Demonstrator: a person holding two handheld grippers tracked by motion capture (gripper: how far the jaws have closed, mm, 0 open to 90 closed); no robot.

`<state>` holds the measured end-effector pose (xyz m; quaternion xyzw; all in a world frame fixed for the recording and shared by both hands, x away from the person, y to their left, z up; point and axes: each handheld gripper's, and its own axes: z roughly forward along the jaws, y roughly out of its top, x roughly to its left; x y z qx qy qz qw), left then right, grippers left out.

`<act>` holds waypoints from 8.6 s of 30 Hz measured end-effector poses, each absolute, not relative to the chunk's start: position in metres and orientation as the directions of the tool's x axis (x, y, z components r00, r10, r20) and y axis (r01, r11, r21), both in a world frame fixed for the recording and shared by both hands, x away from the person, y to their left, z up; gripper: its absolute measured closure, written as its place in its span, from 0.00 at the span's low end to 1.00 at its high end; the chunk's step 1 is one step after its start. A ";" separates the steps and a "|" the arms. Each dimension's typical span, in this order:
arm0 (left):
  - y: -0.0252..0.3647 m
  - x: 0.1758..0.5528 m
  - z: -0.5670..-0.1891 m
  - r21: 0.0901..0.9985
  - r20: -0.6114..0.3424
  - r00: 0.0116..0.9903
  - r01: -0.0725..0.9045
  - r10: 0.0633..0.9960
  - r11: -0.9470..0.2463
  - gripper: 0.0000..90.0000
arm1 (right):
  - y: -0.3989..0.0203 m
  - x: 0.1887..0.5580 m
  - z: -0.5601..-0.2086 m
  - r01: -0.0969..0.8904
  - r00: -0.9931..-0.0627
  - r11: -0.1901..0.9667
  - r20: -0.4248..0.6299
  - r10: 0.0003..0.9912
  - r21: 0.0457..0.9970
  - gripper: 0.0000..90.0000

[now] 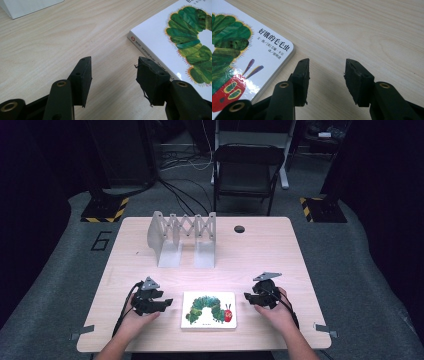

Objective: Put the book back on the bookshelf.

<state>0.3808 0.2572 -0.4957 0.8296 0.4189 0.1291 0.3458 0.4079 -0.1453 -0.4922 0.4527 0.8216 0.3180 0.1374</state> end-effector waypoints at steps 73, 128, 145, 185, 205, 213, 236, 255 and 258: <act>0.199 0.325 -0.515 0.644 -0.035 0.784 0.492 0.620 -0.586 0.29 | -0.093 0.414 -0.499 0.673 -0.640 0.454 0.153 0.753 0.583 0.46; 0.179 0.338 -0.522 0.687 0.002 0.782 0.452 0.624 -0.569 0.24 | -0.101 0.452 -0.497 0.793 -0.542 0.386 0.256 0.800 0.472 0.47; 0.177 0.335 -0.522 0.687 -0.001 0.780 0.455 0.626 -0.566 0.23 | -0.092 0.448 -0.499 0.788 -0.554 0.391 0.272 0.787 0.475 0.28; 0.171 0.332 -0.524 0.688 0.011 0.754 0.471 0.657 -0.552 0.18 | -0.096 0.448 -0.491 0.795 -0.516 0.355 0.240 0.823 0.491 0.48; 0.168 0.330 -0.524 0.699 0.013 0.723 0.488 0.691 -0.523 0.19 | -0.096 0.444 -0.479 0.784 -0.524 0.359 0.229 0.821 0.507 0.48; 0.168 0.330 -0.524 0.697 0.011 0.716 0.495 0.698 -0.519 0.22 | -0.097 0.443 -0.474 0.762 -0.542 0.370 0.211 0.814 0.531 0.48; 0.164 0.331 -0.524 0.700 0.013 0.705 0.500 0.709 -0.510 0.21 | -0.098 0.442 -0.468 0.757 -0.542 0.365 0.210 0.813 0.542 0.48; 0.162 0.329 -0.524 0.704 0.010 0.675 0.519 0.738 -0.484 0.22 | -0.100 0.442 -0.463 0.756 -0.546 0.363 0.218 0.809 0.545 0.48; 0.162 0.329 -0.525 0.705 0.012 0.675 0.517 0.738 -0.485 0.22 | -0.101 0.443 -0.461 0.755 -0.549 0.360 0.228 0.805 0.548 0.48</act>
